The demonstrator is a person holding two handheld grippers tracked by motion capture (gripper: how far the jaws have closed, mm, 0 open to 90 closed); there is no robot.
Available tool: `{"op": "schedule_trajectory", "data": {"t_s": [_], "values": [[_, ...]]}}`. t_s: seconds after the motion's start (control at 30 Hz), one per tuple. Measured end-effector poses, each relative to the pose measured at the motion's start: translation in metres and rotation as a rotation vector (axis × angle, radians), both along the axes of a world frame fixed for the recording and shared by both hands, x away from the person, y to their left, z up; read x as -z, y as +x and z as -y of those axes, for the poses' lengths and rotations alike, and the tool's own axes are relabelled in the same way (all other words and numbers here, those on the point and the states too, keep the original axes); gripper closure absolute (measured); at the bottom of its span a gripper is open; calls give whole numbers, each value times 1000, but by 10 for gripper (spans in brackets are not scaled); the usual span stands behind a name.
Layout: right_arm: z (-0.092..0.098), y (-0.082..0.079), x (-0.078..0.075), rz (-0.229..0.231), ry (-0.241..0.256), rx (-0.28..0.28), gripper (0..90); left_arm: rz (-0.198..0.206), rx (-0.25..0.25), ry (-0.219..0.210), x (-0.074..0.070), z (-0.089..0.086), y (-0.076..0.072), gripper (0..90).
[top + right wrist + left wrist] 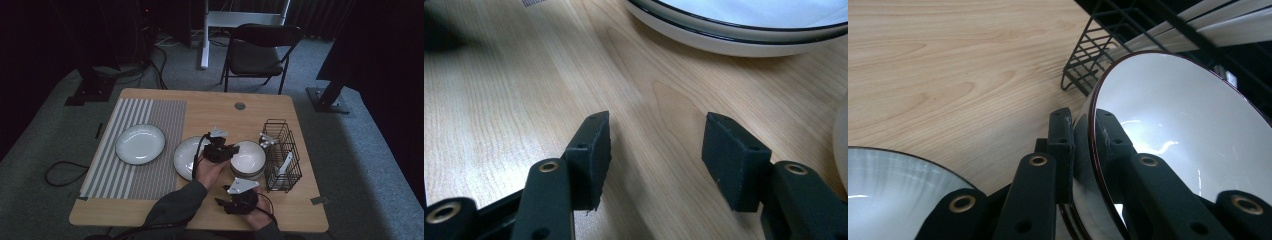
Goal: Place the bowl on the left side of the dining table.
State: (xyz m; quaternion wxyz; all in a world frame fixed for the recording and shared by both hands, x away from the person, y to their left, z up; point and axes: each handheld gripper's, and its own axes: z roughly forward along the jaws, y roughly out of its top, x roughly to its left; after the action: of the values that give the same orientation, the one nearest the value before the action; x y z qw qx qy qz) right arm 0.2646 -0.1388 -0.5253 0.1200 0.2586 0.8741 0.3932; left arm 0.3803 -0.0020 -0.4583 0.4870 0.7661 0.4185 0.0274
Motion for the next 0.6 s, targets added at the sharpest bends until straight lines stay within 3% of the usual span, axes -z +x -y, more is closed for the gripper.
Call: {"op": "schedule_trajectory", "data": {"t_s": [0.1, 0.6], "values": [[0, 0, 0, 0, 1, 1, 442, 0, -3, -22, -2, -1, 0, 811], [0, 0, 0, 1, 2, 1, 442, 33, -24, -57, -18, -15, 1, 810]]}}
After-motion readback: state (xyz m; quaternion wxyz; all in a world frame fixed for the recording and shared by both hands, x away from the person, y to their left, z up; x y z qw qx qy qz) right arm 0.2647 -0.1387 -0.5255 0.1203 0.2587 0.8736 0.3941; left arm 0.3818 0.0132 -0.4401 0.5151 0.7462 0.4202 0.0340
